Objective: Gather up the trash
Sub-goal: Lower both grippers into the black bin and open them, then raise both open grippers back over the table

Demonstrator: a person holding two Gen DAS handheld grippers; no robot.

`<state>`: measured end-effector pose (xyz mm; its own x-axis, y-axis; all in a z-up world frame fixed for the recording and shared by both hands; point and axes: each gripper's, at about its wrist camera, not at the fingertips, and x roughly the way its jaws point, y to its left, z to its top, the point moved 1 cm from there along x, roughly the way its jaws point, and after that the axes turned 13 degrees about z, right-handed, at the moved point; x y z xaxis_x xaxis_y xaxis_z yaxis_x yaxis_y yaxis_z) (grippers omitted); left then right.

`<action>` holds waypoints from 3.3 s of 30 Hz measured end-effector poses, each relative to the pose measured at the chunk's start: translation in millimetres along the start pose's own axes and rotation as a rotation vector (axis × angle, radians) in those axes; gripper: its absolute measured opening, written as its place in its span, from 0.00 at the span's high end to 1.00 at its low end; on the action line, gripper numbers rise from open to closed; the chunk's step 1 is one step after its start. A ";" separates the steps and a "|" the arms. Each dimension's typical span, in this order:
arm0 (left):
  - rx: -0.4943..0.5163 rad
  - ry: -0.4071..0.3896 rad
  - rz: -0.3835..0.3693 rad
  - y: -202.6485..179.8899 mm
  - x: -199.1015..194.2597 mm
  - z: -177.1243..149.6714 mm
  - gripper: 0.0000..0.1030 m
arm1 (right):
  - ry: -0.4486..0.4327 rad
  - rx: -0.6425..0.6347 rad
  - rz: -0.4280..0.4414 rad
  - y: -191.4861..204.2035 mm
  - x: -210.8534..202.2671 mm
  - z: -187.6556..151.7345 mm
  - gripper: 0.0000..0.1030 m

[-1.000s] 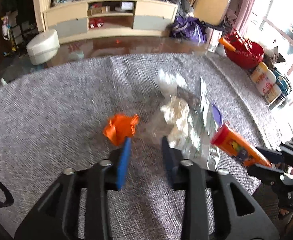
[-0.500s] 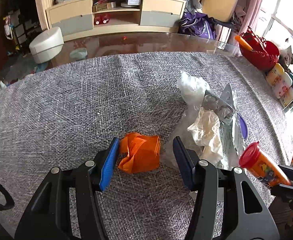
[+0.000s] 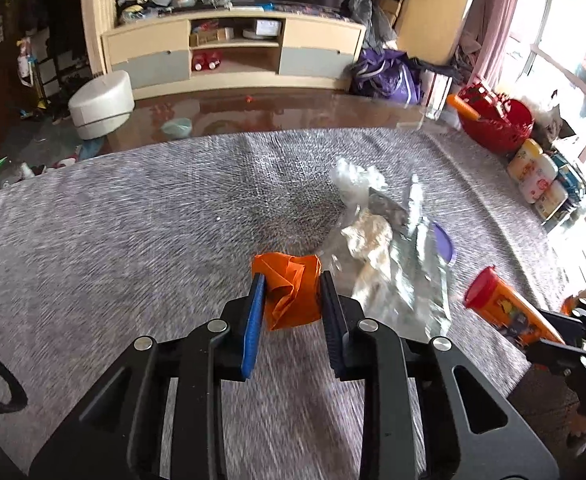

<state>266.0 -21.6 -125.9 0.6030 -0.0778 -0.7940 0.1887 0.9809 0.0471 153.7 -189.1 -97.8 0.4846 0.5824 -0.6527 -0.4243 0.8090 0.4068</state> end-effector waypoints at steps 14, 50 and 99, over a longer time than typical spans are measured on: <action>0.007 -0.042 -0.055 -25.7 -98.2 -85.3 0.75 | 0.004 0.038 -0.036 37.3 -37.1 -52.0 0.72; 0.027 0.314 -0.132 -82.3 -44.4 -285.4 0.75 | 0.308 0.267 -0.012 22.9 27.3 -203.2 0.72; 0.031 0.029 -0.045 -35.5 -81.8 -89.3 0.11 | -0.032 0.110 -0.158 -18.0 -28.2 -4.5 0.23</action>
<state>140.7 -34.1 -116.8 0.5708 -0.1158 -0.8129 0.2394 0.9705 0.0299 144.2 -220.4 -89.6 0.5636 0.4479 -0.6941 -0.2553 0.8935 0.3693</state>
